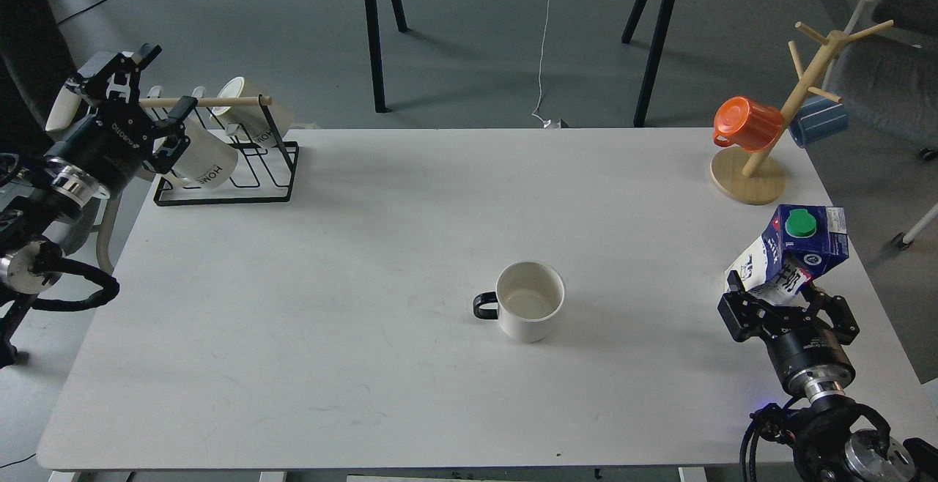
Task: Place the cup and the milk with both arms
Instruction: 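Reach the right gripper to the milk carton and grasp it, then carry the milk carton with the right gripper beside the white mug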
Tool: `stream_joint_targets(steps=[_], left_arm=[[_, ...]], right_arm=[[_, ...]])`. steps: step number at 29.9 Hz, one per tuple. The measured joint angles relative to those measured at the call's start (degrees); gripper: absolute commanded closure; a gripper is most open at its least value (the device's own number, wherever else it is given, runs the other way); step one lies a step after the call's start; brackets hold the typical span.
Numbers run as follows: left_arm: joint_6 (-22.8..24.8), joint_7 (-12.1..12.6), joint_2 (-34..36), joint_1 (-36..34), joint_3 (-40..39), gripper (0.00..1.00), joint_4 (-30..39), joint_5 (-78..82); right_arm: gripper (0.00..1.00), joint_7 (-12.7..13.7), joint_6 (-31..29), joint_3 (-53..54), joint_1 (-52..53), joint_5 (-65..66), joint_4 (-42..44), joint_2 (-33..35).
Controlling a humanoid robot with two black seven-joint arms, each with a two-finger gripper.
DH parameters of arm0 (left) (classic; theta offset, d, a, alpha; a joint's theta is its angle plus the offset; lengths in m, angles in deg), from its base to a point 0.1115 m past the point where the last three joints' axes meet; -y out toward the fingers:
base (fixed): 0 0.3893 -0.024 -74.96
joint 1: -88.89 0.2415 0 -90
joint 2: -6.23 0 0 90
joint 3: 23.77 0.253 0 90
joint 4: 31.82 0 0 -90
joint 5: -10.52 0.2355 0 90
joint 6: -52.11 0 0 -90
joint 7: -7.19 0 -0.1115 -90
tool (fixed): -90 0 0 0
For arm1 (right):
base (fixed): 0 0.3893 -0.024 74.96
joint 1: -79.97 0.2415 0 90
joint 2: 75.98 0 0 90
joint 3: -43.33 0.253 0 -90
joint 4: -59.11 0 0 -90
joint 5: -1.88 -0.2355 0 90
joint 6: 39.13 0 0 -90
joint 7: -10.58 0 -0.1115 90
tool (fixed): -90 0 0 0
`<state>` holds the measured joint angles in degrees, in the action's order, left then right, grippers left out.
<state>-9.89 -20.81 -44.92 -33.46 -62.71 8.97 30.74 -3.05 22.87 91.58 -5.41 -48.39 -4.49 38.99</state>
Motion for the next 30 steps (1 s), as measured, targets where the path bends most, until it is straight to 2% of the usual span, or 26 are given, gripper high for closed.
stream_joint_targets(steps=[2, 3, 5, 7, 8, 9, 15, 26, 30], left_arm=[[0.00, 0.00, 0.00, 0.15, 0.00, 0.16, 0.00, 0.00], [0.00, 0.00, 0.00, 0.20, 0.00, 0.16, 0.00, 0.00], [0.00, 0.00, 0.00, 0.25, 0.00, 0.16, 0.00, 0.00], [0.00, 0.00, 0.00, 0.25, 0.00, 0.16, -0.02, 0.00], [0.00, 0.00, 0.00, 0.31, 0.00, 0.16, -0.04, 0.00], [0.00, 0.00, 0.00, 0.38, 0.00, 0.16, -0.06, 0.00], [0.00, 0.00, 0.00, 1.12, 0.02, 0.15, -0.09, 0.05], [0.00, 0.00, 0.00, 1.24, 1.28, 0.15, -0.09, 0.09], [0.00, 0.00, 0.00, 1.24, 1.32, 0.15, -0.09, 0.08]], right_arm=[[0.05, 0.01, 0.00, 0.03, 0.69, 0.00, 0.54, -0.36], [0.11, 0.01, 0.00, 0.05, 0.88, 0.00, 0.78, -0.51], [0.38, 0.01, 0.00, 0.05, 1.03, 0.02, 0.97, -0.66], [0.52, 0.01, 0.00, 0.04, 1.04, 0.27, 1.01, -0.70], [0.63, 0.00, 0.00, 0.03, 1.03, 0.64, 1.02, -0.71], [0.66, -0.02, 0.00, 0.03, 1.00, 1.16, 1.02, -0.74], [0.71, -0.08, 0.00, 0.04, 0.73, 2.57, 0.46, -1.13], [0.72, -0.34, 0.00, -0.76, 0.24, 6.24, -6.78, -1.83], [0.72, -0.59, 0.00, -1.13, -0.24, 9.03, -7.84, -4.26]])
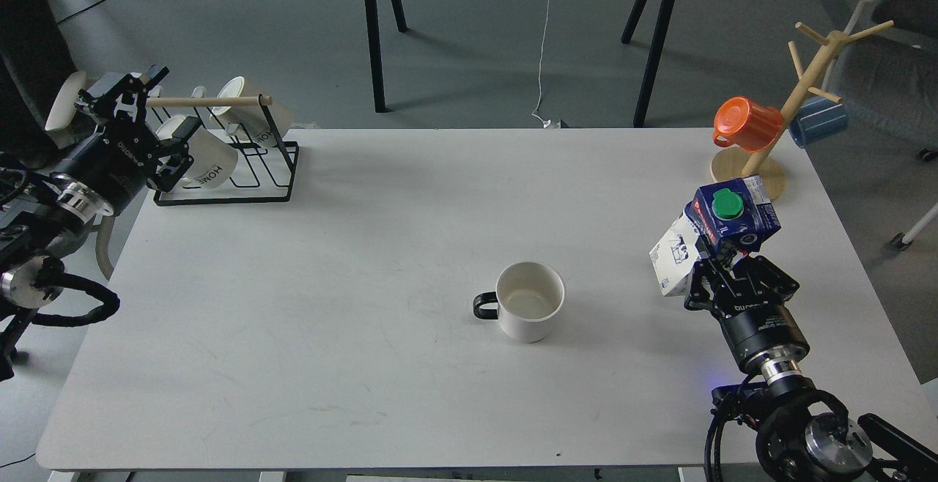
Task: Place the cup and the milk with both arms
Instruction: 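Carry the milk carton with the right gripper beside the white mug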
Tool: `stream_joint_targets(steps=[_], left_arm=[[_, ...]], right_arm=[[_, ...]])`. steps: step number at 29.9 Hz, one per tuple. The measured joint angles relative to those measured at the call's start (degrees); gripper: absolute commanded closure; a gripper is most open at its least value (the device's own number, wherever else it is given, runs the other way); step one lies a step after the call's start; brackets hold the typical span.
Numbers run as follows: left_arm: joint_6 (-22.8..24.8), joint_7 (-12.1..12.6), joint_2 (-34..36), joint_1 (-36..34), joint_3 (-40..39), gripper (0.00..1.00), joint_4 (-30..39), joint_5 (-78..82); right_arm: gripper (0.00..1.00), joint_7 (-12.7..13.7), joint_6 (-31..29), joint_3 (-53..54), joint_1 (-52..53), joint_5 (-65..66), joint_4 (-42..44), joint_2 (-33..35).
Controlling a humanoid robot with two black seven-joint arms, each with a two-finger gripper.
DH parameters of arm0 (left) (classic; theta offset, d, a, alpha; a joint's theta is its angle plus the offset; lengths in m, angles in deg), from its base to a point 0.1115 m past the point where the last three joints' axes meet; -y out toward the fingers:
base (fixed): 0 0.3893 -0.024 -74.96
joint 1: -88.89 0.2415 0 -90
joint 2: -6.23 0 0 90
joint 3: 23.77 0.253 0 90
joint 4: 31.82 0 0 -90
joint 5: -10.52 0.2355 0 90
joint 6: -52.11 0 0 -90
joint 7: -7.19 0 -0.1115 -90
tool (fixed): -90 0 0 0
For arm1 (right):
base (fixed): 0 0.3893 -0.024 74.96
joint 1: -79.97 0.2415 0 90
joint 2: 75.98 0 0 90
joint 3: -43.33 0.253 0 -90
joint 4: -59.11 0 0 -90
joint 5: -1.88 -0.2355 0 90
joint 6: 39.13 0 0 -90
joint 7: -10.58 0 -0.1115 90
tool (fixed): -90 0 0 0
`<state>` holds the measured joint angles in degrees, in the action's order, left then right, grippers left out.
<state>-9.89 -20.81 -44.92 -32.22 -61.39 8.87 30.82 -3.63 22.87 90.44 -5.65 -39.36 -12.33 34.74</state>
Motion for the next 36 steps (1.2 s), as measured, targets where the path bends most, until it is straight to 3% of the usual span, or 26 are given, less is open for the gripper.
stream_joint_targets(steps=[8, 36], left_arm=[[0.00, 0.00, 0.00, 0.00, 0.01, 0.15, -0.08, 0.00], [0.00, 0.00, -0.61, 0.08, 0.10, 0.14, -2.37, 0.00]], right_arm=[[0.72, -0.02, 0.00, -0.15, -2.05, 6.40, -0.36, -4.66], [0.68, 0.11, 0.00, -4.49, -1.75, 11.27, 0.98, -8.55]])
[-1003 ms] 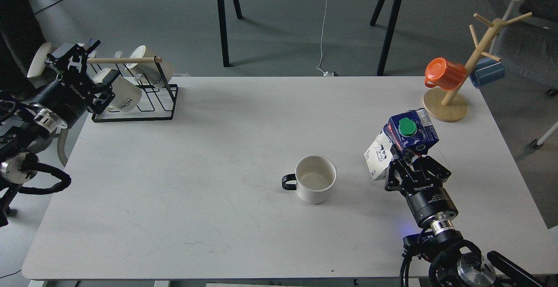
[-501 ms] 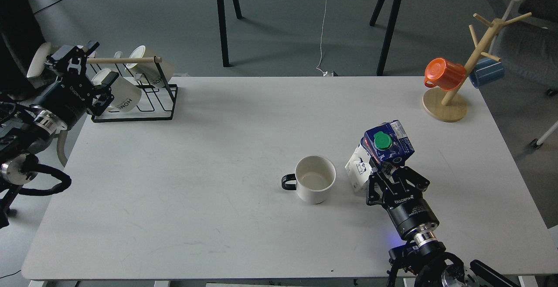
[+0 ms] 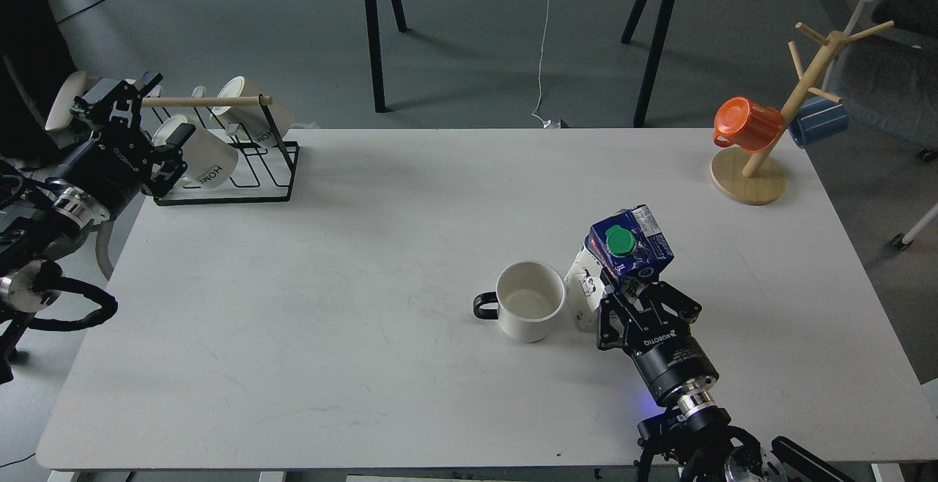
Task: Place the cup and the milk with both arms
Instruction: 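Carry the milk carton with the right gripper beside the white mug, then lower the carton and open the right gripper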
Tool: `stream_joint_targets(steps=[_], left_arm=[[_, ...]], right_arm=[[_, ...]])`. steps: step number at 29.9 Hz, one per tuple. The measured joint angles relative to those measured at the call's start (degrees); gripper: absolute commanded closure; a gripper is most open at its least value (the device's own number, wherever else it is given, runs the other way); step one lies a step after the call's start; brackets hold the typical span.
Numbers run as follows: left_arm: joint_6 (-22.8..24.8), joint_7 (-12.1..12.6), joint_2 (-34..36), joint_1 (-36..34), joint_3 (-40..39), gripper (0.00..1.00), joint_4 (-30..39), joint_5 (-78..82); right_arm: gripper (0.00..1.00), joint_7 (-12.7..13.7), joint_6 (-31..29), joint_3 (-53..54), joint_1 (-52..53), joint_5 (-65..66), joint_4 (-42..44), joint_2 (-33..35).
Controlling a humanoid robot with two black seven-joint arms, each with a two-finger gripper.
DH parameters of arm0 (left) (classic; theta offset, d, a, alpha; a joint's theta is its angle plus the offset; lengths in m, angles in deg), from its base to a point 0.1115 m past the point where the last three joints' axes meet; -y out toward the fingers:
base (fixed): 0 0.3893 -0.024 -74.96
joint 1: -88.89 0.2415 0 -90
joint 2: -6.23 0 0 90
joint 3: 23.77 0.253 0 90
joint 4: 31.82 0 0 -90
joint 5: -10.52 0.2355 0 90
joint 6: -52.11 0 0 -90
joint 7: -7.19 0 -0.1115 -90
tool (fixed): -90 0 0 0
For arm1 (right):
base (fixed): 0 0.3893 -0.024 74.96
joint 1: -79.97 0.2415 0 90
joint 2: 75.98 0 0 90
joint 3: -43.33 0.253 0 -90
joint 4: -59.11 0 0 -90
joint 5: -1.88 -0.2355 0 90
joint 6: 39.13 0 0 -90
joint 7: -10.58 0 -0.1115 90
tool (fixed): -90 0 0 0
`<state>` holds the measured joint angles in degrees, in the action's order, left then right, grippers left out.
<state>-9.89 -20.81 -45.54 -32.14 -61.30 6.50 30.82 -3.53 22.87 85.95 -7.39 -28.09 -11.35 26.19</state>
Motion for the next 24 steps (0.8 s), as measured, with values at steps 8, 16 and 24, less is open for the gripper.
stream_joint_targets(steps=[8, 16, 24], left_arm=[[0.00, 0.00, 0.00, 0.00, 0.00, 0.14, 0.00, 0.00], [0.00, 0.00, 0.00, 0.00, 0.00, 0.14, 0.00, 0.00], [0.00, 0.00, 0.00, 0.68, 0.00, 0.14, 0.00, 0.00]], right_arm=[[0.51, 0.51, 0.00, -0.16, 0.24, 1.58, 1.92, -0.43], [0.00, 0.56, 0.00, -0.14, -0.05, 1.76, 1.80, -0.48], [0.00, 0.54, 0.00, -0.04, -0.64, 1.74, 0.82, -0.22]])
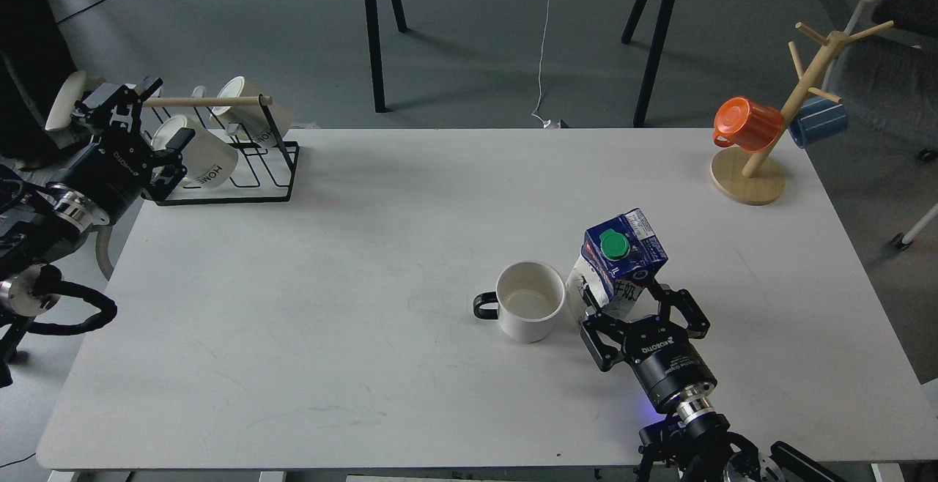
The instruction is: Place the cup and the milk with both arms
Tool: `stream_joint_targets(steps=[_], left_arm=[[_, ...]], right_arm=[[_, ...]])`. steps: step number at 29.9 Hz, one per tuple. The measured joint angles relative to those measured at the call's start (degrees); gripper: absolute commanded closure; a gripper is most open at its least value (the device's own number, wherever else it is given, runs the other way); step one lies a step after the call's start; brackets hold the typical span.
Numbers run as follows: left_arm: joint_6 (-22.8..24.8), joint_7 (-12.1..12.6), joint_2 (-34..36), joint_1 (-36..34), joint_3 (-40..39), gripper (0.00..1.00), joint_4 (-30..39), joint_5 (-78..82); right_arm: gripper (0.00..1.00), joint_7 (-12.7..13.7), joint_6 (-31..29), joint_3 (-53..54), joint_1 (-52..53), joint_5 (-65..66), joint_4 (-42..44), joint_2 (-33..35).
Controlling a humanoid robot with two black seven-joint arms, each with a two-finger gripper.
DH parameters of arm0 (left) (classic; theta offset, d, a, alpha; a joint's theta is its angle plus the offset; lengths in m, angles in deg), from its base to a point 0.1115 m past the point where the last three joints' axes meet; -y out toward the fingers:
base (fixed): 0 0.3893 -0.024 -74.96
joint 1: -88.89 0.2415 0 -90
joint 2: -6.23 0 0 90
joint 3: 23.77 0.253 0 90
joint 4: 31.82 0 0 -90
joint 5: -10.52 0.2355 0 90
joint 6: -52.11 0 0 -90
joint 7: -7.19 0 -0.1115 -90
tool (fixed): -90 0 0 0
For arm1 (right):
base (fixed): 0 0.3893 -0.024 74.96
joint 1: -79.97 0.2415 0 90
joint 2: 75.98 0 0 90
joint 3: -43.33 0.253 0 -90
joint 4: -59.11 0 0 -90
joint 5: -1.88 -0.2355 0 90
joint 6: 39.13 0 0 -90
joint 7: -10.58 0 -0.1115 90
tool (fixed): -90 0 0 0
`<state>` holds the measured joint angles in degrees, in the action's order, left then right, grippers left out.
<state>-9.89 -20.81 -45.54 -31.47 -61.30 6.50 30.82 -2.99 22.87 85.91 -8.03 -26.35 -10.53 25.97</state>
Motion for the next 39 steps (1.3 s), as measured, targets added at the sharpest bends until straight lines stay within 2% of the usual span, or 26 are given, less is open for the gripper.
stream_joint_targets(steps=[10, 22, 26, 31, 35, 39], left_arm=[[0.00, 0.00, 0.00, 0.04, 0.00, 0.14, 0.00, 0.00], [0.00, 0.00, -0.92, 0.03, -0.01, 0.13, -1.89, 0.00], [-0.01, 0.00, -1.12, 0.01, 0.00, 0.13, -2.02, 0.00], [-0.01, 0.00, -1.05, -0.04, 0.00, 0.13, -2.02, 0.00], [0.00, 0.00, -1.01, -0.04, 0.00, 0.13, -2.31, 0.00], [0.00, 0.00, -1.13, -0.08, -0.07, 0.13, -2.45, -0.01]], right_arm=[[0.00, 0.20, 0.00, -0.06, -3.41, 0.28, -4.02, 2.63], [0.00, -0.40, 0.00, 1.90, -17.79, 0.23, -20.52, 14.40], [0.00, -0.70, 0.00, 6.69, -23.67, -0.32, -23.97, 20.30], [0.01, -1.27, 0.00, 19.27, -28.26, -1.57, -24.77, 26.62], [0.01, -0.99, 0.00, 26.36, -25.94, -3.19, -24.21, 30.00], [0.01, -0.87, 0.00, 26.37, -12.81, -3.63, -20.47, 33.24]])
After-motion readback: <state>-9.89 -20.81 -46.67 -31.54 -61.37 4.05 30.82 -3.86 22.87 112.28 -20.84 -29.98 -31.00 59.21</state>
